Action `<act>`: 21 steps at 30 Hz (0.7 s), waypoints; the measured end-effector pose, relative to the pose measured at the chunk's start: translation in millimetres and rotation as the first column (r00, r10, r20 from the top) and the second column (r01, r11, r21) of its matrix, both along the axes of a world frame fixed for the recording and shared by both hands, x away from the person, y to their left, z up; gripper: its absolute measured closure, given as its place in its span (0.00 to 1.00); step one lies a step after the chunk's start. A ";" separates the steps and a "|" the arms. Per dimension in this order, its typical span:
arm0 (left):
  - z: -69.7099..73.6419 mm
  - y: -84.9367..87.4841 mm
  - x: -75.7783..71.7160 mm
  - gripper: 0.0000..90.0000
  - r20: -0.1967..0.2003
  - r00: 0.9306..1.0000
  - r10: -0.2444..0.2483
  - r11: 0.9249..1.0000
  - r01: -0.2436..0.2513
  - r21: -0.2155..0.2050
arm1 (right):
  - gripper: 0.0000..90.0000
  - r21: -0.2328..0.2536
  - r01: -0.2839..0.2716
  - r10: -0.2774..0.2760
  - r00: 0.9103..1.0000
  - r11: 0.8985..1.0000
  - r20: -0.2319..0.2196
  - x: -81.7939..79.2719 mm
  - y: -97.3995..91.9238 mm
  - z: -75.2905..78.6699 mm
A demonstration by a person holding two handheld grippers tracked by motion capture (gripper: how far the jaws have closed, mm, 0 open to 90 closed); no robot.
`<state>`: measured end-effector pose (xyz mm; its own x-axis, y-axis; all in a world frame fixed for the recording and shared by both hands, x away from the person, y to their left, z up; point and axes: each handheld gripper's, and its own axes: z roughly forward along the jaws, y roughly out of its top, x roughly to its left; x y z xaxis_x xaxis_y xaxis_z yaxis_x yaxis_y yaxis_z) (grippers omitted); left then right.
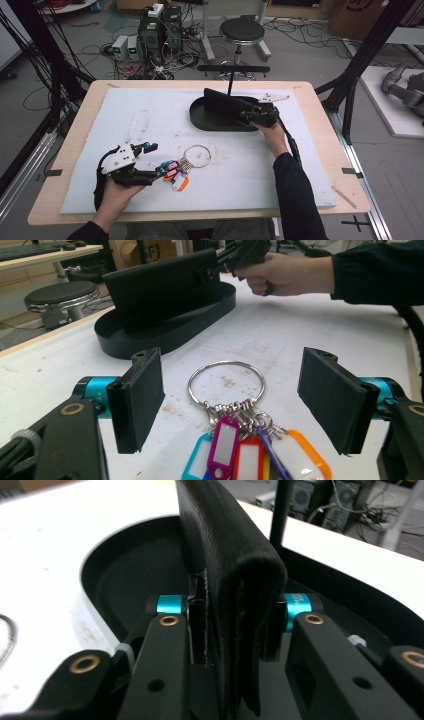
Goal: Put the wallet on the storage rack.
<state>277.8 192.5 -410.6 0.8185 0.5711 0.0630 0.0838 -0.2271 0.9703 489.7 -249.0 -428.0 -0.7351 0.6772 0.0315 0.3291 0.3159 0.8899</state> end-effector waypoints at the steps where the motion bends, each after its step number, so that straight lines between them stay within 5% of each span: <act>1: 0.0 -0.4 -0.2 0.29 0.001 1.000 0.001 1.000 -0.001 0.006 | 0.79 -0.016 0.005 -0.005 1.000 1.000 -0.001 -0.1 0.3 -0.3; 7: -1.5 -4.7 0.0 0.28 0.002 1.000 -0.003 1.000 0.003 0.030 | 0.74 -0.047 0.030 -0.033 0.998 0.998 -0.048 1.2 -2.7 -3.7; 13: -1.4 -3.7 1.4 0.28 0.001 1.000 0.000 1.000 0.000 0.031 | 0.60 -0.090 0.094 -0.095 0.995 0.991 -0.012 -3.0 -0.8 3.3; 21: -2.2 -3.7 3.7 0.28 -0.007 1.000 0.005 1.000 -0.005 0.030 | 0.45 -0.079 0.108 -0.108 0.994 0.991 0.003 -12.6 -12.8 15.8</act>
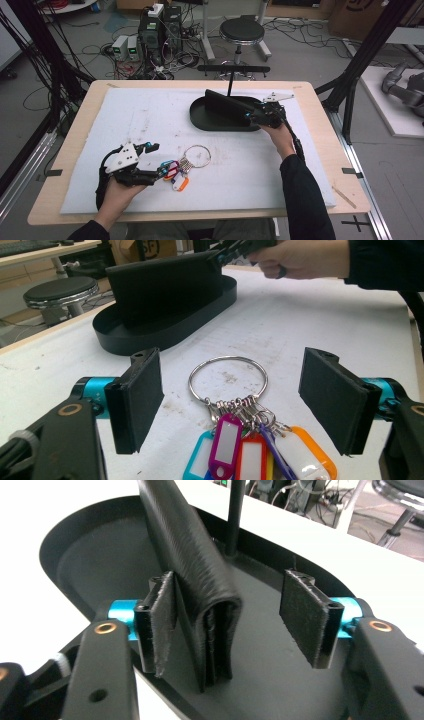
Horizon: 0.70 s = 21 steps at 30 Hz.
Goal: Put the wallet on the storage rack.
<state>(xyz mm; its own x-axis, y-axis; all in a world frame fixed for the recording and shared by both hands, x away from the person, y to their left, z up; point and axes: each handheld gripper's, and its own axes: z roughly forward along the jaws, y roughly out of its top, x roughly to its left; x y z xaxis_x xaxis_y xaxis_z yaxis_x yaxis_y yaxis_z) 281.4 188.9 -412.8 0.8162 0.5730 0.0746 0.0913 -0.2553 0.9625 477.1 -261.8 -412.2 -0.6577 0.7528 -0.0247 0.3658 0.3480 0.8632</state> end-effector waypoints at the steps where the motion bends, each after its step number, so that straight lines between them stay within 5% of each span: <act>1: -0.1 0.0 0.0 0.28 -0.004 1.000 0.002 1.000 -0.002 -0.001 | 0.45 0.008 -0.001 0.001 1.000 1.000 0.006 -3.1 -2.2 3.1; 13: -1.9 1.4 6.3 0.28 -0.022 0.999 0.029 1.000 -0.029 0.006 | 0.38 0.079 0.003 -0.005 1.000 0.997 0.021 -25.2 -23.9 17.2; 21: -2.5 3.9 13.2 0.28 -0.030 0.998 0.050 0.999 -0.050 0.016 | 0.35 0.127 -0.011 0.005 0.999 0.992 0.049 -54.9 -45.2 31.4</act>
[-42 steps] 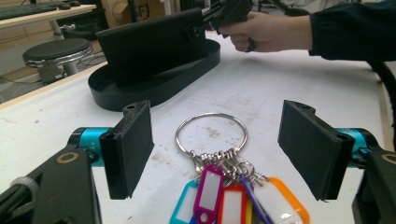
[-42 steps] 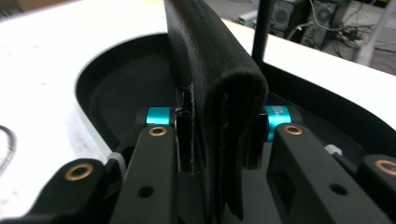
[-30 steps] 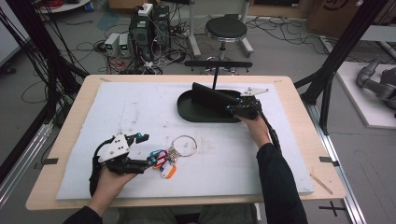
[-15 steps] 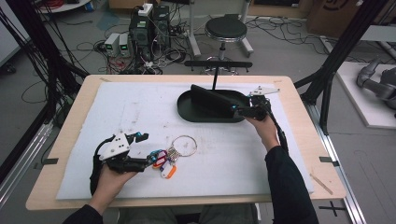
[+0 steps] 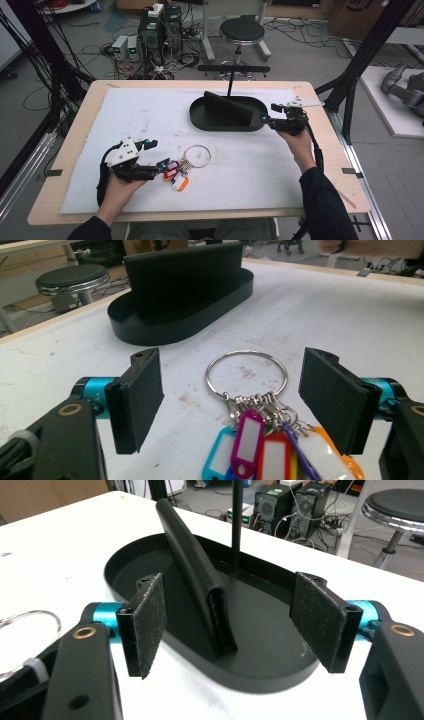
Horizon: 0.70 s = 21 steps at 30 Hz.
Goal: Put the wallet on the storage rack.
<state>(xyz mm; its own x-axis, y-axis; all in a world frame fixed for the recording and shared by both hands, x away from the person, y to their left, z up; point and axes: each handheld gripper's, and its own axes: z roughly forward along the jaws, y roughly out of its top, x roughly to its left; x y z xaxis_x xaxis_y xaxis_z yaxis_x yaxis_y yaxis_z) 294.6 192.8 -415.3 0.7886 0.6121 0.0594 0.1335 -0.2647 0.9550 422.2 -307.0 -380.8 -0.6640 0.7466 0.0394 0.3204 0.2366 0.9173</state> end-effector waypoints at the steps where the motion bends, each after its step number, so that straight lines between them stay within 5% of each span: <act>1: -0.4 0.1 0.6 0.28 -0.005 1.000 0.002 1.000 -0.002 -0.001 | 0.35 0.005 -0.001 0.001 1.000 1.000 0.005 -4.9 -2.1 1.7; 10: -2.5 6.5 5.0 0.28 -0.017 1.000 0.023 1.000 -0.023 -0.004 | 0.35 0.035 0.006 -0.008 0.999 0.999 0.048 -46.7 -20.1 8.5; 21: -0.3 12.6 2.8 0.28 -0.005 0.998 0.059 0.998 -0.059 -0.007 | 0.34 0.121 0.038 -0.045 0.998 0.992 0.054 -75.9 -34.5 -7.3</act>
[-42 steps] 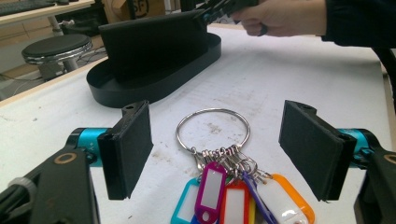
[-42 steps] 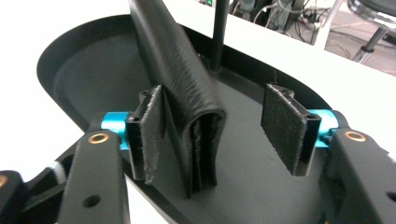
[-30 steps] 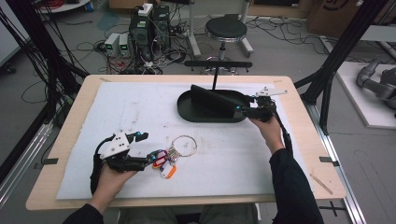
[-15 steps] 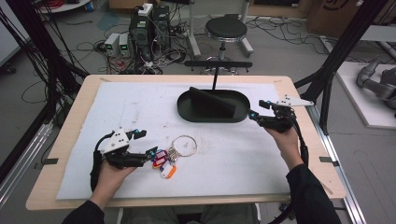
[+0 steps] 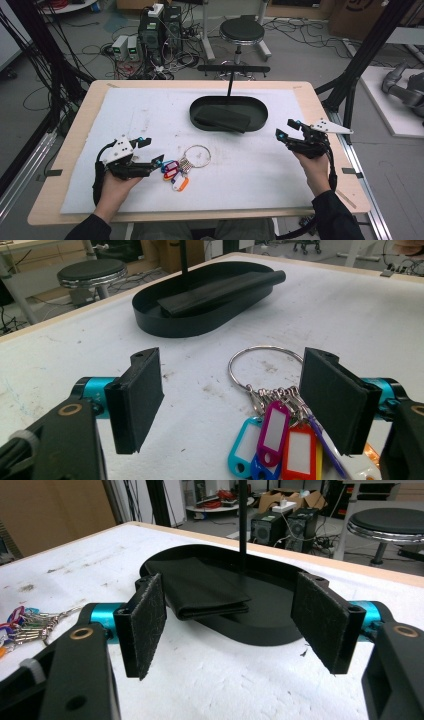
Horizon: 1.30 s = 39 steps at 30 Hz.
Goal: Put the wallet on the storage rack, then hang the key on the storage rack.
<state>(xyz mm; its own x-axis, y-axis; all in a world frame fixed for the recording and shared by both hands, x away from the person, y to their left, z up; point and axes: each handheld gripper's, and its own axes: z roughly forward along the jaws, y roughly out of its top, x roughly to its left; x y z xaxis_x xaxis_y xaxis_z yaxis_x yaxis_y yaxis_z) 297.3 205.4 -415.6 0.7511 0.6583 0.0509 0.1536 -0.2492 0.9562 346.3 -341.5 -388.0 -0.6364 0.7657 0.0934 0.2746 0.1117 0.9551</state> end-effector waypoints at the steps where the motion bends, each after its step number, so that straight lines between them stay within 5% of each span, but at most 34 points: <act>1: 0.0 -0.2 0.0 0.28 0.001 1.000 0.003 1.000 -0.003 0.004 | 0.34 -0.002 0.003 -0.003 1.000 1.000 0.002 -1.0 -0.7 -0.9; 14: 5.1 -9.8 11.5 0.23 -0.052 0.998 0.026 1.000 -0.027 -0.016 | 0.31 0.012 0.070 -0.070 0.997 0.997 0.013 -9.6 -15.0 -3.3; 23: 13.3 -20.3 27.0 0.25 -0.100 0.994 0.052 0.999 -0.053 -0.005 | 0.30 0.001 0.052 -0.052 0.998 0.999 0.019 -9.2 -15.4 -4.3; 31: 11.8 -42.1 44.5 0.47 -0.164 0.986 -0.021 1.000 0.023 0.008 | 0.30 -0.016 0.035 -0.035 0.999 0.999 0.017 -7.6 -11.5 -5.6; 36: 4.1 -61.0 61.2 0.62 -0.231 0.973 -0.016 0.999 0.026 0.040 | 0.30 -0.031 0.022 -0.022 1.000 0.999 0.001 -3.3 -11.1 -10.3; 39: 0.6 -69.0 68.3 0.62 -0.255 0.967 -0.002 0.998 0.019 0.064 | 0.30 -0.025 0.020 -0.020 1.000 0.999 -0.001 -1.9 -11.6 -10.9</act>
